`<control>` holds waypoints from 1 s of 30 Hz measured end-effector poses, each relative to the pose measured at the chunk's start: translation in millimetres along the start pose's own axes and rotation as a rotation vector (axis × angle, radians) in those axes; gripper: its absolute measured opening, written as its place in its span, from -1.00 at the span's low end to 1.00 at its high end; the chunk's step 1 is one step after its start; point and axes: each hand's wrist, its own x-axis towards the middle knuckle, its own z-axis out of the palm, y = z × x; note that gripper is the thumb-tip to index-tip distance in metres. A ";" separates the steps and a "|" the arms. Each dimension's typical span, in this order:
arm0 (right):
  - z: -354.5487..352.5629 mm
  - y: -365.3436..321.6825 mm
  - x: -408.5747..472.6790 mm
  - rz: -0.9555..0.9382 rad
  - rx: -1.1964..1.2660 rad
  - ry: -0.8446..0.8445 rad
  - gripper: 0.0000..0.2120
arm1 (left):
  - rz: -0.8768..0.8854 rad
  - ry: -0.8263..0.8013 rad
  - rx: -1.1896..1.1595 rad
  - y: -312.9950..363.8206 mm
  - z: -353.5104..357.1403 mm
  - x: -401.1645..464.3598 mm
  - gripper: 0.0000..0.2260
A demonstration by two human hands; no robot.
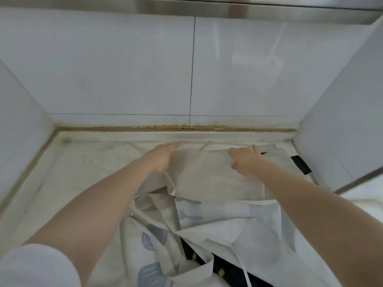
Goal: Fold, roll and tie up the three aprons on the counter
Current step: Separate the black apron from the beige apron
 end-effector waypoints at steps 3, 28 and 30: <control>-8.5 6.2 13.9 -0.127 0.197 0.091 -0.91 | 0.061 -0.135 -0.022 5.7 4.0 24.4 -0.53; 2.8 28.1 -10.5 -0.081 0.199 0.263 -0.72 | 0.323 0.132 0.454 69.6 22.6 -9.4 -0.49; 3.3 30.8 -16.0 -0.238 0.237 0.408 -0.72 | 0.336 0.189 0.330 108.1 36.5 5.8 -0.46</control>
